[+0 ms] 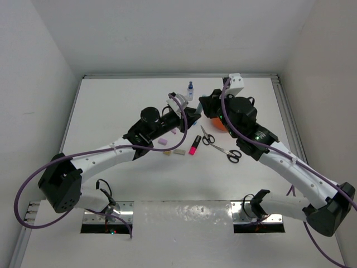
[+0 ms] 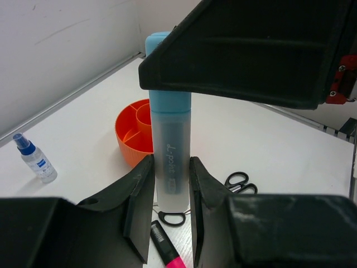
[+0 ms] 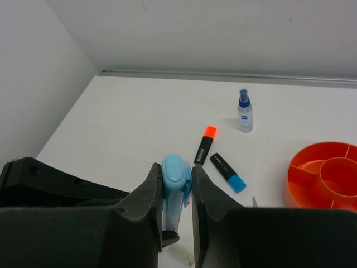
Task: Sort the stationery into containers
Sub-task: Close the pen cap on the pen.
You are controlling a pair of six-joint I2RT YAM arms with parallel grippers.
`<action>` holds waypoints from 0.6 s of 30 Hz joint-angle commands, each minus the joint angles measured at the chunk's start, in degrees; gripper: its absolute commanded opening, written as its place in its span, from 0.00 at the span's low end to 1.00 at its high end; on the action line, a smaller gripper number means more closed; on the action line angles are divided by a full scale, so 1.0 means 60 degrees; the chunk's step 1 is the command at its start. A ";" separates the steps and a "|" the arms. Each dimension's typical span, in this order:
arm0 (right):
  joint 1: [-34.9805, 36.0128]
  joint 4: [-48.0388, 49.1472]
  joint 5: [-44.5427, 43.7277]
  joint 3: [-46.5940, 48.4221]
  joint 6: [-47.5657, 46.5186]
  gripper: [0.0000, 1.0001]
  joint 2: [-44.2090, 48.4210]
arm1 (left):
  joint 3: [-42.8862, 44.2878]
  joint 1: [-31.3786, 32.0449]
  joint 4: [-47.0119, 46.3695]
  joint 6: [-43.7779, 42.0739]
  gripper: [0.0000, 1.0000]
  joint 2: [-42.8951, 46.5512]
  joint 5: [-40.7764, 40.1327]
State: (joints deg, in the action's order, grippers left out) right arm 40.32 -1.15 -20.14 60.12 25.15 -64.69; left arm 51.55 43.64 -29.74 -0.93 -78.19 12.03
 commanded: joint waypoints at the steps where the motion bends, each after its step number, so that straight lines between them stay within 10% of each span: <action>1: 0.0034 -0.0043 0.0500 -0.0774 -0.0046 0.00 0.0277 | 0.0095 -0.0139 -0.1473 -0.0548 0.00 0.0347 0.0089; 18: 0.1103 0.1890 -0.0027 -0.4467 0.1301 0.00 0.0220 | 0.0212 -0.0476 -0.2544 -0.0929 0.00 0.0303 0.0778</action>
State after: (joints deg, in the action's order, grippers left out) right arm 43.68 21.56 -24.84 38.09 31.40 -60.45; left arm 48.62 41.85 -25.15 -5.87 -78.98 17.69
